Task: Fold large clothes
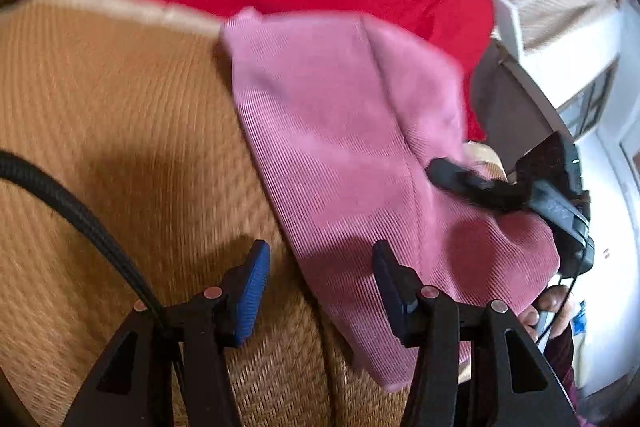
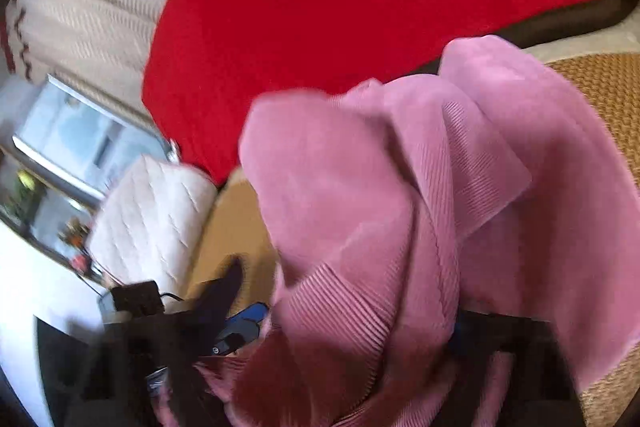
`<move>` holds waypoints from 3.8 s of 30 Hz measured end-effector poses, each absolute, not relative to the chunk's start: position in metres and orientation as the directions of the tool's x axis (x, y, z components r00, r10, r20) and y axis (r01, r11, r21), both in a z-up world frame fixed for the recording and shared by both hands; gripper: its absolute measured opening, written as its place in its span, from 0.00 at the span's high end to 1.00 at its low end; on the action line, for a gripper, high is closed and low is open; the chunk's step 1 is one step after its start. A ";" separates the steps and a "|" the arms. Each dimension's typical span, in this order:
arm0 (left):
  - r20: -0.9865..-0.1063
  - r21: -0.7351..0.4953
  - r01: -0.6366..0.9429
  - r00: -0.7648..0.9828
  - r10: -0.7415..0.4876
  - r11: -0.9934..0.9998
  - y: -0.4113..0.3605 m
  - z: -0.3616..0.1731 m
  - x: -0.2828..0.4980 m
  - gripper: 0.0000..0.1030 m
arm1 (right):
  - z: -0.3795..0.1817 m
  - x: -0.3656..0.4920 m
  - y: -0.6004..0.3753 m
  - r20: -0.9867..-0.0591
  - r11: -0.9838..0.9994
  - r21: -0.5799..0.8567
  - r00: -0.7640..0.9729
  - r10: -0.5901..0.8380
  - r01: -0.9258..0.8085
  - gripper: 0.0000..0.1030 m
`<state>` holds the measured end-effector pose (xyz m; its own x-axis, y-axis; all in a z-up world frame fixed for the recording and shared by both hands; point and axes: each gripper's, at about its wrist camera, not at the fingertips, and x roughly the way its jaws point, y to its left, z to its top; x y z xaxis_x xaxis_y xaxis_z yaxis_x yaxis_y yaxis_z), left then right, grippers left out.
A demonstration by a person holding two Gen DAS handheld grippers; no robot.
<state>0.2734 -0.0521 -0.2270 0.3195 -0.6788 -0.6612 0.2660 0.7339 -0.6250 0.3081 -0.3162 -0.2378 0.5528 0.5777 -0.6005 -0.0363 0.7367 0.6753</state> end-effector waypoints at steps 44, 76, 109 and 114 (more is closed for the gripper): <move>-0.732 -0.185 0.523 0.492 -0.471 0.832 -0.145 -0.199 0.305 0.32 | -0.297 0.313 -0.366 -0.505 0.521 0.832 0.653 0.565 0.193 0.84; -0.741 -0.234 0.557 0.429 -0.517 0.797 -0.115 -0.184 0.250 0.31 | -0.204 0.358 -0.312 -0.742 0.869 0.494 0.536 0.401 0.035 0.88; -0.759 -0.143 0.440 0.526 -0.384 0.886 -0.108 -0.186 0.237 0.12 | -0.205 0.248 -0.336 -0.725 0.848 0.520 0.470 0.503 -0.104 0.90; -0.752 -0.102 0.445 0.550 -0.362 0.890 -0.114 -0.186 0.236 0.12 | -0.162 0.283 -0.343 -0.693 0.869 0.473 0.546 0.471 -0.149 0.88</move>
